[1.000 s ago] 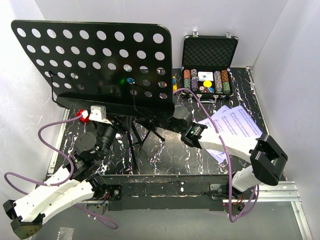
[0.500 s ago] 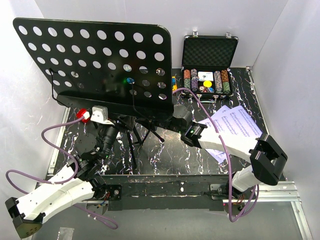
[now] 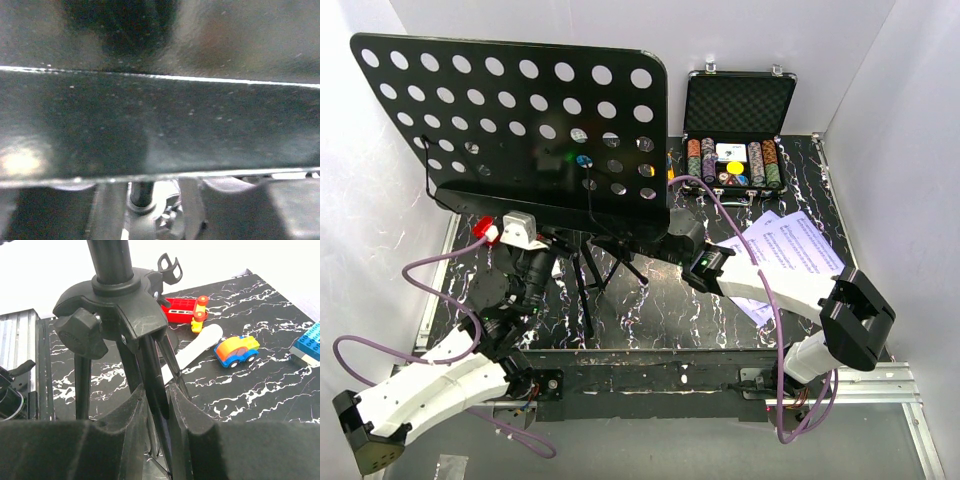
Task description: Pack up the instrument practice props
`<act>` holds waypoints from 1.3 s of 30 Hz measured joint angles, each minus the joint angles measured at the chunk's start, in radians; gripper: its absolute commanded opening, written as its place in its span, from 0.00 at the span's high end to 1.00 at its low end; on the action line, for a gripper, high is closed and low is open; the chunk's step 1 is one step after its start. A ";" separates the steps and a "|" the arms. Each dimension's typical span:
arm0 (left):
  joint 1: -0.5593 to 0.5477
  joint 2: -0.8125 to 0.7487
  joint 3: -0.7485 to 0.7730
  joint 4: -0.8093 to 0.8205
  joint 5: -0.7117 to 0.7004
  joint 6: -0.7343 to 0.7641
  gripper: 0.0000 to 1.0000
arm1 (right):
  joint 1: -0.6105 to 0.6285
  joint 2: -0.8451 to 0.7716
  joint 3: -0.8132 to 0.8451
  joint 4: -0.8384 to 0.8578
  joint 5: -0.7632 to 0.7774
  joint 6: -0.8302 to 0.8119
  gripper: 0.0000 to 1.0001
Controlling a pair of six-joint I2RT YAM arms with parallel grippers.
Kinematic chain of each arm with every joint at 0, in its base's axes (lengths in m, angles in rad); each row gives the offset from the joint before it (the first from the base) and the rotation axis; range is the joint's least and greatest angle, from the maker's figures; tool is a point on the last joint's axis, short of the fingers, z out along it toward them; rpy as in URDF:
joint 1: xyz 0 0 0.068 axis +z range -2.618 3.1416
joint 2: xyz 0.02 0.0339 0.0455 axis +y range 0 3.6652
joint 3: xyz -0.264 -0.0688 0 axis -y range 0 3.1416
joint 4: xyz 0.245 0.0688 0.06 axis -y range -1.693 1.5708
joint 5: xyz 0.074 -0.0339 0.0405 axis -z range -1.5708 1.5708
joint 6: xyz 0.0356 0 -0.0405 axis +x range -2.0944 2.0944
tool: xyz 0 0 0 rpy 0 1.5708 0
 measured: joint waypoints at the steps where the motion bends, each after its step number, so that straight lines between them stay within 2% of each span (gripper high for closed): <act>1: 0.000 0.004 0.000 0.005 -0.002 0.006 0.78 | 0.000 0.000 0.000 -0.001 0.000 0.000 0.99; 2: 0.002 0.011 0.000 0.009 -0.016 0.027 0.81 | -0.001 0.000 0.000 -0.003 -0.002 0.000 0.99; 5: 0.004 0.033 0.008 0.015 -0.019 0.062 0.80 | -0.005 0.000 0.000 -0.006 -0.005 0.000 0.99; 9: 0.003 0.060 0.017 0.025 -0.014 0.092 0.69 | -0.006 0.000 0.000 -0.013 -0.005 -0.014 0.99; 11: 0.003 0.068 0.020 0.029 -0.010 0.100 0.69 | -0.008 0.000 0.000 -0.014 -0.007 -0.022 0.99; 12: 0.002 0.072 0.023 0.034 -0.007 0.102 0.74 | -0.008 0.000 0.000 -0.014 -0.008 -0.025 0.99; 15: 0.003 0.080 0.030 0.037 -0.008 0.112 0.98 | -0.008 0.000 0.000 -0.016 -0.010 -0.031 0.99; 17: 0.003 0.087 0.030 0.040 -0.004 0.132 1.00 | -0.009 0.000 0.000 -0.018 -0.010 -0.034 0.99; 18: 0.002 0.089 0.031 0.041 -0.003 0.137 1.00 | -0.009 0.000 0.000 -0.018 -0.010 -0.035 0.96; 20: 0.002 0.091 0.031 0.041 -0.003 0.141 1.00 | -0.010 0.000 0.000 -0.019 -0.010 -0.037 0.69; 22: 0.002 0.087 0.031 0.039 -0.004 0.141 1.00 | -0.009 0.000 0.000 -0.019 -0.008 -0.032 0.51; 26: -0.003 0.060 0.031 0.012 -0.012 0.139 1.00 | -0.008 -0.001 -0.004 -0.037 0.006 0.010 0.34; 28: -0.003 0.030 0.024 -0.009 -0.025 0.139 1.00 | -0.008 -0.010 -0.015 -0.033 0.008 0.031 0.20; 39: -0.003 -0.117 0.000 -0.111 -0.126 0.121 1.00 | 0.005 -0.057 -0.037 -0.005 -0.037 0.193 0.13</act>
